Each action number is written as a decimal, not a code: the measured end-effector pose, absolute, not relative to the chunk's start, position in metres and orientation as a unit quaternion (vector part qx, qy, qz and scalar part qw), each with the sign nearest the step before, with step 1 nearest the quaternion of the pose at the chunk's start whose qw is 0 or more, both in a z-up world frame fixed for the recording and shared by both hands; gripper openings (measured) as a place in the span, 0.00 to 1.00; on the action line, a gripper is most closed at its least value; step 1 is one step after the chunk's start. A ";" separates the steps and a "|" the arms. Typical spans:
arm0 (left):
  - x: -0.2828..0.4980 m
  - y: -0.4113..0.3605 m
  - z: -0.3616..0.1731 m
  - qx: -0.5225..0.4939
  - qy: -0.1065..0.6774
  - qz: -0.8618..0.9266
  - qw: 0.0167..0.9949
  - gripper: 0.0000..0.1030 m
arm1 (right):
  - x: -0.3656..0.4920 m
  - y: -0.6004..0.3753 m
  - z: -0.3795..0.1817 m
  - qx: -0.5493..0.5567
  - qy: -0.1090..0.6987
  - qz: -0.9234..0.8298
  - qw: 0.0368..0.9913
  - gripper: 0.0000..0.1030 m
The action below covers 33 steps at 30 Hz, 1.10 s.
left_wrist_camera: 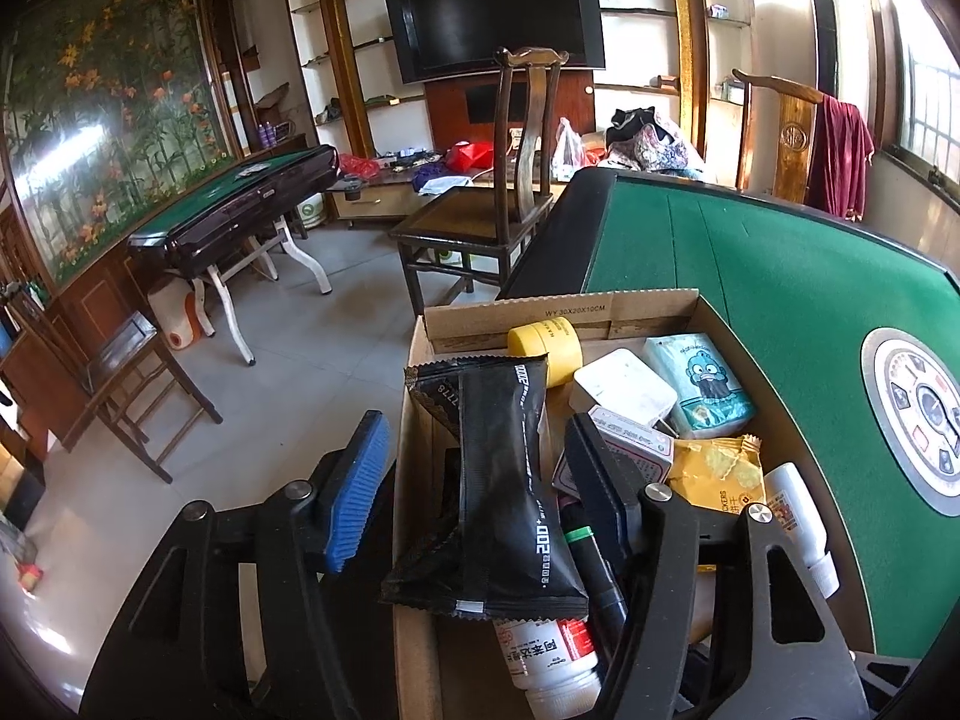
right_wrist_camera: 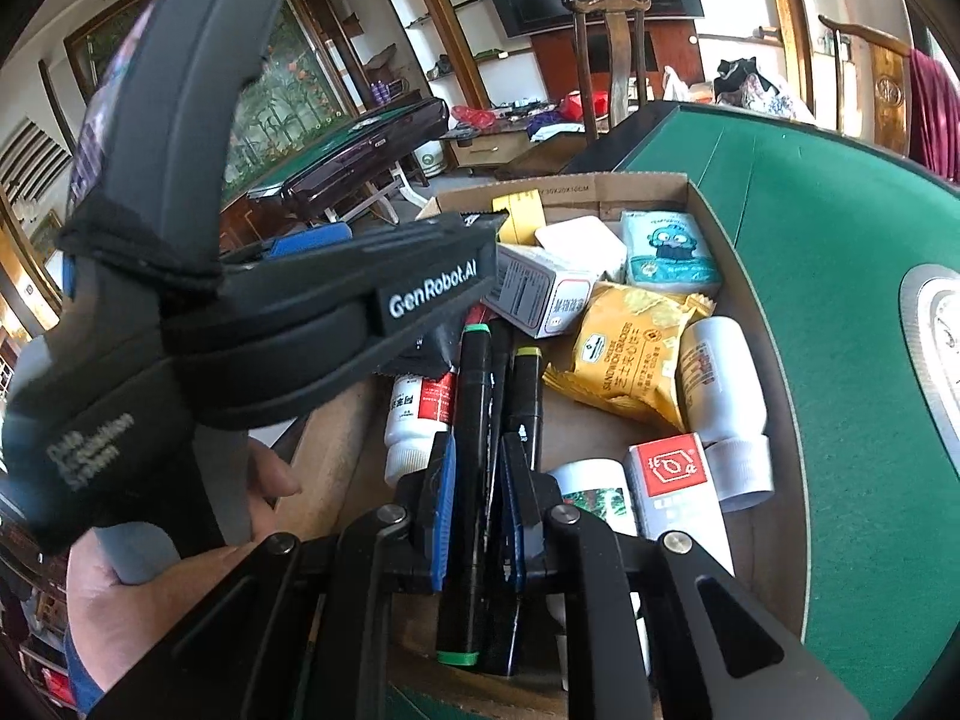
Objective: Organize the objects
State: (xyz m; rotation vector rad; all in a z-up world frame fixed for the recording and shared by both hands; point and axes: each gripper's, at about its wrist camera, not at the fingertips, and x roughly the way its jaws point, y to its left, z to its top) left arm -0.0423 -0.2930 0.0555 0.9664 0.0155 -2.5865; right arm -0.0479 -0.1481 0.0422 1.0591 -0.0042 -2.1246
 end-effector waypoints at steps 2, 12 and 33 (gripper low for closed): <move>-0.040 -0.292 0.058 0.336 0.008 -0.923 0.186 0.61 | -0.047 -0.146 0.044 0.408 0.001 -0.836 0.368 0.16; -0.034 -0.282 0.068 0.296 -0.003 -0.936 0.188 0.76 | -0.045 -0.123 0.056 0.377 -0.004 -0.862 0.338 0.57; 0.059 -0.234 0.093 0.218 -0.012 -0.958 0.184 0.78 | -0.008 -0.036 0.088 0.271 0.006 -0.905 0.327 0.80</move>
